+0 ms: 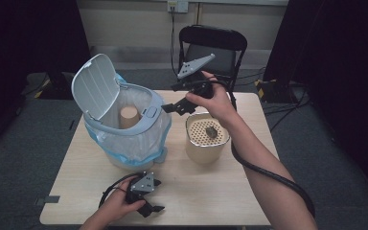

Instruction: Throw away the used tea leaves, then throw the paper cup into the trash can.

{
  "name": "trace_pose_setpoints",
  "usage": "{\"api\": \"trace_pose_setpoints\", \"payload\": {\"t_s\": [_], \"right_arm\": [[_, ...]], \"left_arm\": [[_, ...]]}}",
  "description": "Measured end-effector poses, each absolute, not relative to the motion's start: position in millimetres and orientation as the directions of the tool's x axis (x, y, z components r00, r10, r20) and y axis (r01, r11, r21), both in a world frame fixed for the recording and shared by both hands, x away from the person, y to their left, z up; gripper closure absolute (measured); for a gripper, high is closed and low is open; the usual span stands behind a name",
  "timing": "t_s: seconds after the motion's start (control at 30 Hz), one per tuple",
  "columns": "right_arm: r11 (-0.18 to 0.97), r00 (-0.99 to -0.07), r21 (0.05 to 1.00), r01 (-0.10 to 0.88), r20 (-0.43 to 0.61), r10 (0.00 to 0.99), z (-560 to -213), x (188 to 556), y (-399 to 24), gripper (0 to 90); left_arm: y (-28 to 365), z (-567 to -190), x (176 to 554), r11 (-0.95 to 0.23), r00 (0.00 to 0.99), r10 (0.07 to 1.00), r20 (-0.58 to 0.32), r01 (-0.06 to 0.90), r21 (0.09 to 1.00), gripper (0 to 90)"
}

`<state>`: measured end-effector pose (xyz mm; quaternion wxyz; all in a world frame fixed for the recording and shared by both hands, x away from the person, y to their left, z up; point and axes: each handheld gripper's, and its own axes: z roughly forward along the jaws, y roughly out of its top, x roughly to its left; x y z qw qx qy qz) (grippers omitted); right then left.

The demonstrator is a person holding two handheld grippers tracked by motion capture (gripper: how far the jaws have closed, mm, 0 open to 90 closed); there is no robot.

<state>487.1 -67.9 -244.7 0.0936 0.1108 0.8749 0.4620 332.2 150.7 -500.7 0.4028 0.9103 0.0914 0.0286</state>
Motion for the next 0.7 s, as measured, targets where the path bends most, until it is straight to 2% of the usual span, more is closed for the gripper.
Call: {"api": "trace_pose_setpoints", "payload": {"t_s": [0.7], "right_arm": [[0.545, -0.944, 0.823, 0.162, -0.032, 0.328, -288, 462, -125, 14.5]], "left_arm": [[151, -500, 332, -0.662, 0.982, 0.189, -0.012, 0.136, 0.737, 12.7]]}}
